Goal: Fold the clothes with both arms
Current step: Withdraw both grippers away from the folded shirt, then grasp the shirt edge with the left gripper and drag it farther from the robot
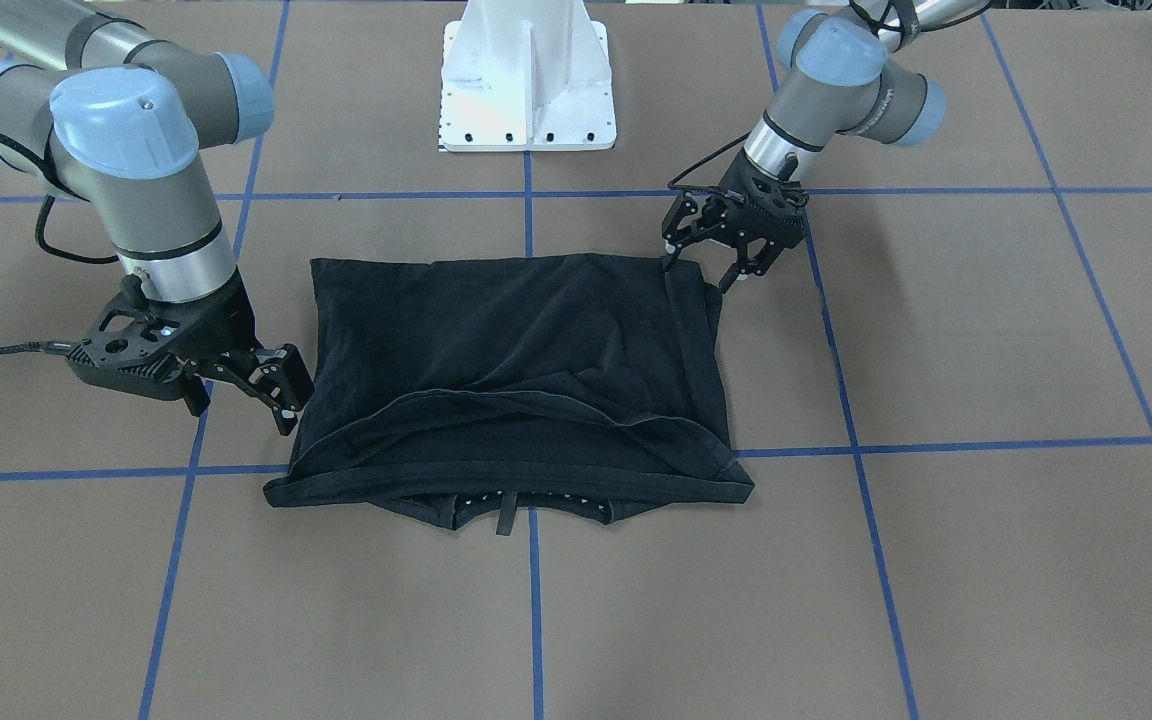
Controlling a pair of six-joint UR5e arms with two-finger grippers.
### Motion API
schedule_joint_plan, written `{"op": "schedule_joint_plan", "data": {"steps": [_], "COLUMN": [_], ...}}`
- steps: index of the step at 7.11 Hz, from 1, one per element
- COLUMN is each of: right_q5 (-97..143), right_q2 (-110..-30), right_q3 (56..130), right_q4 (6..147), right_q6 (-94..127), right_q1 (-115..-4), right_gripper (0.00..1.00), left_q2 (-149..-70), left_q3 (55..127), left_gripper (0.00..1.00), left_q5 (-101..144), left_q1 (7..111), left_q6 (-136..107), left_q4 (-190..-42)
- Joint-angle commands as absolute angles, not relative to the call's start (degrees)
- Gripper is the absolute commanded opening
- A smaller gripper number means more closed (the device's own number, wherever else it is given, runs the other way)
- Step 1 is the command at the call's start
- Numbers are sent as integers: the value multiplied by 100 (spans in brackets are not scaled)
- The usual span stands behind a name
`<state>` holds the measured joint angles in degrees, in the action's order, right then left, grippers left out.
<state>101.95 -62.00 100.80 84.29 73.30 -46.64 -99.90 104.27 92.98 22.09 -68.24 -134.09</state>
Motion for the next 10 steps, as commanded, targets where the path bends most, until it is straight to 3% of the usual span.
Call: {"op": "schedule_joint_plan", "data": {"steps": [1, 3, 4, 7, 9, 10], "right_q5": [10187, 10187, 10187, 10187, 10195, 10195], "right_q2": [-6196, -6196, -6196, -6188, -6196, -6196], "right_q3": [10081, 10081, 10081, 10064, 10046, 10037], "right_q4": [8429, 8429, 8429, 8429, 8420, 8420], "right_q6": [7330, 7330, 7330, 7330, 7330, 7321], "right_q1": [-4658, -4650, -4649, -4641, -4632, -4632], "right_gripper": [100, 100, 100, 100, 100, 100], "left_q2": [-9932, -9940, -9949, -9723, -9624, -9694], "left_q3": [10397, 10467, 10485, 10800, 10645, 10209], "left_gripper": [71, 11, 0, 0, 0, 0], "left_q5": [9255, 9325, 9325, 9473, 9545, 9562], "left_q1": [2118, 2118, 2118, 2144, 3035, 3667], "left_q6": [-6890, -6891, -6891, -6559, -5123, -4411], "left_q4": [-13412, -13412, -13412, -13360, -13351, -13368]}}
